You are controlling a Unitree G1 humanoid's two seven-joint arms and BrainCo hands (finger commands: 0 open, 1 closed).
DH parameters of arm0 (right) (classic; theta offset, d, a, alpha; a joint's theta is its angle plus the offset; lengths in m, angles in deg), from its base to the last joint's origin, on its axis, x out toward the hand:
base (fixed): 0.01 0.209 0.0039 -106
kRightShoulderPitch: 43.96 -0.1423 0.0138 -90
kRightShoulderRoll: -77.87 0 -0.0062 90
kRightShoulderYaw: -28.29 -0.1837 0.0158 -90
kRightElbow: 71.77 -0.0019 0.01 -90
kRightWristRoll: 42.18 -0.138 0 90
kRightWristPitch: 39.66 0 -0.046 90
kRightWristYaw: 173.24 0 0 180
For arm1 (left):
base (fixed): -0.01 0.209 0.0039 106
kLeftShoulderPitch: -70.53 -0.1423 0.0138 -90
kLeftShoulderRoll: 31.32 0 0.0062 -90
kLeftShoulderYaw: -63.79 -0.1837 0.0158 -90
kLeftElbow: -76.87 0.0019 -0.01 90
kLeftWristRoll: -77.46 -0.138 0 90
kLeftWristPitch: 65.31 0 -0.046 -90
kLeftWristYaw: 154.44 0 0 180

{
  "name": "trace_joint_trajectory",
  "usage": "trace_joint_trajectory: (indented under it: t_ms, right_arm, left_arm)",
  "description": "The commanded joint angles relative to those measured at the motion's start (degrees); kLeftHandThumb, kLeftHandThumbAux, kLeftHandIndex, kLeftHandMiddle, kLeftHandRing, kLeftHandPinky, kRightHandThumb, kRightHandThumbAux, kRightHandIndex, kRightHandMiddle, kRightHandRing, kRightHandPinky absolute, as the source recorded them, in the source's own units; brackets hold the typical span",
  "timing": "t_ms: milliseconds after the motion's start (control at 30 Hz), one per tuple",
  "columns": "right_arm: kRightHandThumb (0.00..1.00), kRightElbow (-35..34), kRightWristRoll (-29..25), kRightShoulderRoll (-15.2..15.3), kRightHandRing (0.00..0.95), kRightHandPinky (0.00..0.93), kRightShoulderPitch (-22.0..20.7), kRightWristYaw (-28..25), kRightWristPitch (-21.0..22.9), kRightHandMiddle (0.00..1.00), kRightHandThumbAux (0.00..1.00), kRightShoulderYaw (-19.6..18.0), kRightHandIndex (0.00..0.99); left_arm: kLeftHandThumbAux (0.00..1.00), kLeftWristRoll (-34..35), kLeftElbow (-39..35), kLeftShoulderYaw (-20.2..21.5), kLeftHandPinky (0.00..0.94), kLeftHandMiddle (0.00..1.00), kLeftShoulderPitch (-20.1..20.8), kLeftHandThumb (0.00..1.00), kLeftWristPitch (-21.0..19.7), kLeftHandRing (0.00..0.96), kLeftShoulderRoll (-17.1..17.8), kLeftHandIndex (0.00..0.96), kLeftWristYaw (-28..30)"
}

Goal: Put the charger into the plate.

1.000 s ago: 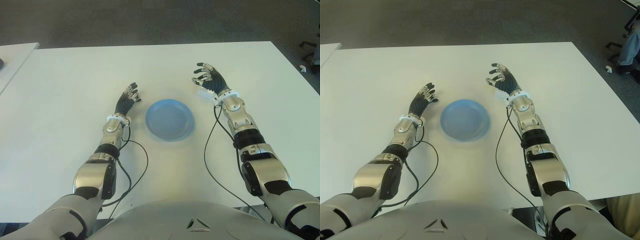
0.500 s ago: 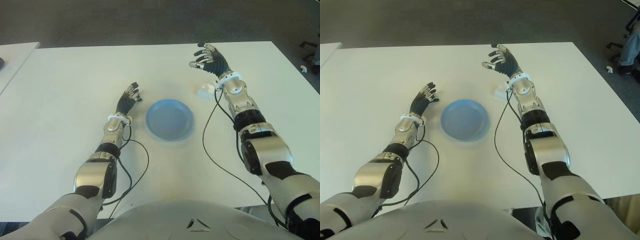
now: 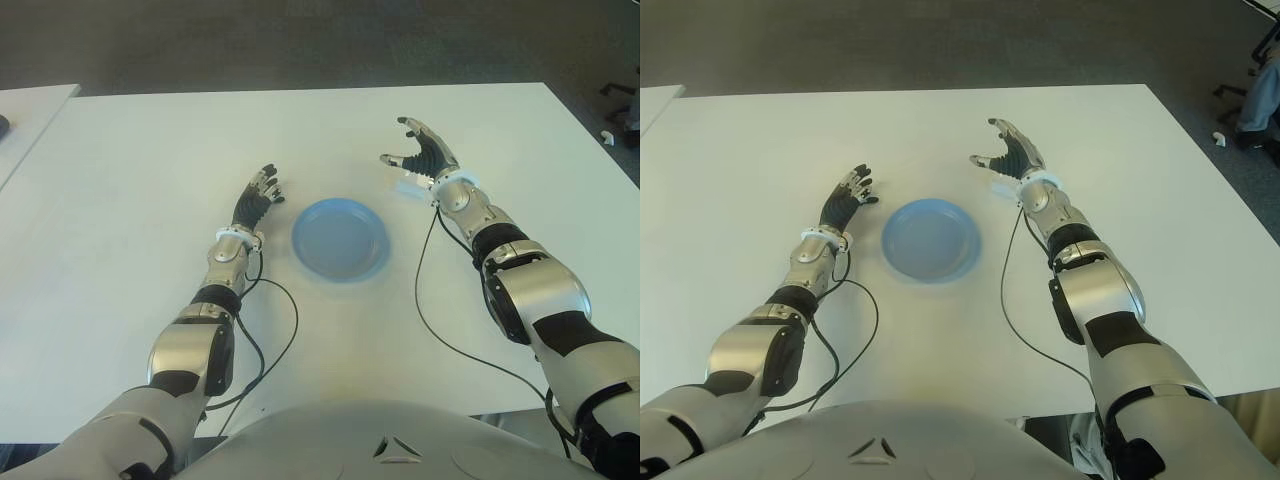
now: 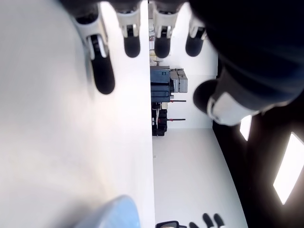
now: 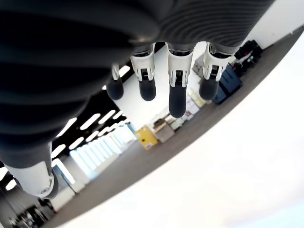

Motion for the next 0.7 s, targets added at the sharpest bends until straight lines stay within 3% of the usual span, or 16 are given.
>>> trace_joint_trajectory:
  t_ms: [33, 300, 700]
  right_arm:
    - [0.392, 1.44, 3.08, 0.65, 0.015, 0.008, 0.15, 1.54, 1.67, 0.016, 0.473, 2.63, 0.004]
    - [0.338, 2.65, 5.66, 0.84, 0.000, 0.000, 0.96, -0.84, 5.36, 0.000, 0.362, 5.57, 0.000]
    - [0.296, 3.30, 6.30, 0.60, 0.000, 0.000, 2.96, -3.64, 8.29, 0.000, 0.301, 6.92, 0.000]
  left_arm:
    - [0.590, -0.80, 1.70, -0.62, 0.060, 0.050, -1.94, 0.000, -2.02, 0.040, -0.45, 0.068, -0.10]
    - [0.577, -0.91, 1.50, -0.66, 0.075, 0.062, -2.58, 0.000, -1.23, 0.052, -0.34, 0.075, -0.14]
    - [0.559, 0.13, 0.97, -0.18, 0.085, 0.086, -3.30, 0.000, -0.22, 0.066, -0.40, 0.093, 2.18]
